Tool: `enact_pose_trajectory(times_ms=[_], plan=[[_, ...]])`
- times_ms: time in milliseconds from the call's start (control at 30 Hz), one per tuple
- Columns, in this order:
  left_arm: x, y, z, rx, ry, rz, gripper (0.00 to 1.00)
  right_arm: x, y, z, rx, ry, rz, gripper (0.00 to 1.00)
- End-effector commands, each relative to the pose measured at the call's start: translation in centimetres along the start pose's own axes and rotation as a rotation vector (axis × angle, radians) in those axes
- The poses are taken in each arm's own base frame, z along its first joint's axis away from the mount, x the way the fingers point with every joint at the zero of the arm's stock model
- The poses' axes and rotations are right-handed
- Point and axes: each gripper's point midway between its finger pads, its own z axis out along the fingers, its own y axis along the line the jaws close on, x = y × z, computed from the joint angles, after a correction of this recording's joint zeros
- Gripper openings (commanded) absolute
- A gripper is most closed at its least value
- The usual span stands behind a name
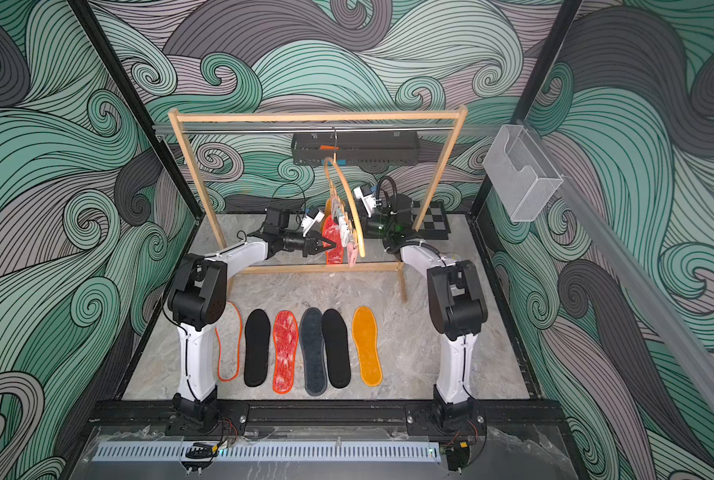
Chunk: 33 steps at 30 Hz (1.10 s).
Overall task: Take the shoe insoles off the hanger
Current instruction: Open the clamp at the hanger.
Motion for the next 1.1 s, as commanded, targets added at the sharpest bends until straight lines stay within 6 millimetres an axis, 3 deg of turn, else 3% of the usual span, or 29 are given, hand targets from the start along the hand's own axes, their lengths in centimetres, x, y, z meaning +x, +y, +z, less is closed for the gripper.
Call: enact_pose_trajectory(times_ms=[0,567,1067], plan=[[-0.2,-0.2,0.0,0.034,0.005,-0.001,0.0,-0.8,1.9,0.6,-0.131,0.029,-0.026,0.5],[-0.2,-0.8,-0.1,0.062,0.014,-0.008,0.0,-3.8,2.6,2.8,-0.209,0.024,-0.057,0.43],[0.3,-0.6,0.0,0.055,0.023,-0.016,0.0,-3.5,2.7,3.5,-0.225,0.03,-0.045,0.28]])
